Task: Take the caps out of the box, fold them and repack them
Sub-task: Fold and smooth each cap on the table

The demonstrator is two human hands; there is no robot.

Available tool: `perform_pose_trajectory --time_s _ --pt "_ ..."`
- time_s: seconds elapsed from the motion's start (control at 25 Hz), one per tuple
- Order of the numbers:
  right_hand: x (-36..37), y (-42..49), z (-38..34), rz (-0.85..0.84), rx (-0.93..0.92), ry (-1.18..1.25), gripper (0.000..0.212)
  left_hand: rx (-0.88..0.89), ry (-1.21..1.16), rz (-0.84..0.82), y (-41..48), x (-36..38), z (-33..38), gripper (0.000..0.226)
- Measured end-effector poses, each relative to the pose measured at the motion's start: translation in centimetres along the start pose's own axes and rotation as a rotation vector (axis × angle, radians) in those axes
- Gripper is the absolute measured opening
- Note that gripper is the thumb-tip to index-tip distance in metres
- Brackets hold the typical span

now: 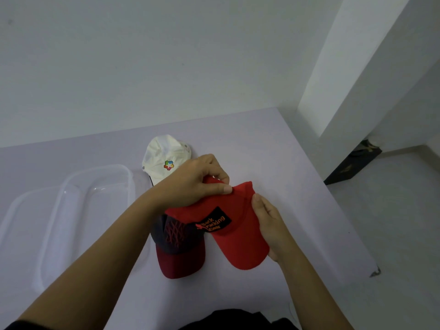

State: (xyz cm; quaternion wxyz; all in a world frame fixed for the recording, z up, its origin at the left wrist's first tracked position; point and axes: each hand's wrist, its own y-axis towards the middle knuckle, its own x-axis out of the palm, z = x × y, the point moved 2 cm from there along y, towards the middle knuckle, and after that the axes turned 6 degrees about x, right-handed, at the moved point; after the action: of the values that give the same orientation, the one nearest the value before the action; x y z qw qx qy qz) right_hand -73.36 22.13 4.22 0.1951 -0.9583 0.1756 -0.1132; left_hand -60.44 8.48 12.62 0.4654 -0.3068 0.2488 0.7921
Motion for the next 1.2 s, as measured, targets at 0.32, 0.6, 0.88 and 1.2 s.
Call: perform_pose_trajectory --time_s 0.32,0.6,0.88,1.2 --pt "-0.4 0.7 -0.3 -0.032 -0.114 -0.218 0.027 0.017 0.300 -0.054 0.7 1.7 0.4 0.044" --pt "0.1 1.3 0.5 0.009 -0.035 -0.113 0.047 0.024 0.410 -0.035 2.5 2.7 1.1 0.047" --pt "-1.9 2.2 3.1 0.127 0.187 0.119 0.050 -0.181 -0.063 0.266 4.5 1.1 0.8 0.051" --pt "-6.6 5.0 7.9 0.316 0.302 0.249 0.054 -0.815 -0.909 0.225 0.7 13.9 -5.6 0.046"
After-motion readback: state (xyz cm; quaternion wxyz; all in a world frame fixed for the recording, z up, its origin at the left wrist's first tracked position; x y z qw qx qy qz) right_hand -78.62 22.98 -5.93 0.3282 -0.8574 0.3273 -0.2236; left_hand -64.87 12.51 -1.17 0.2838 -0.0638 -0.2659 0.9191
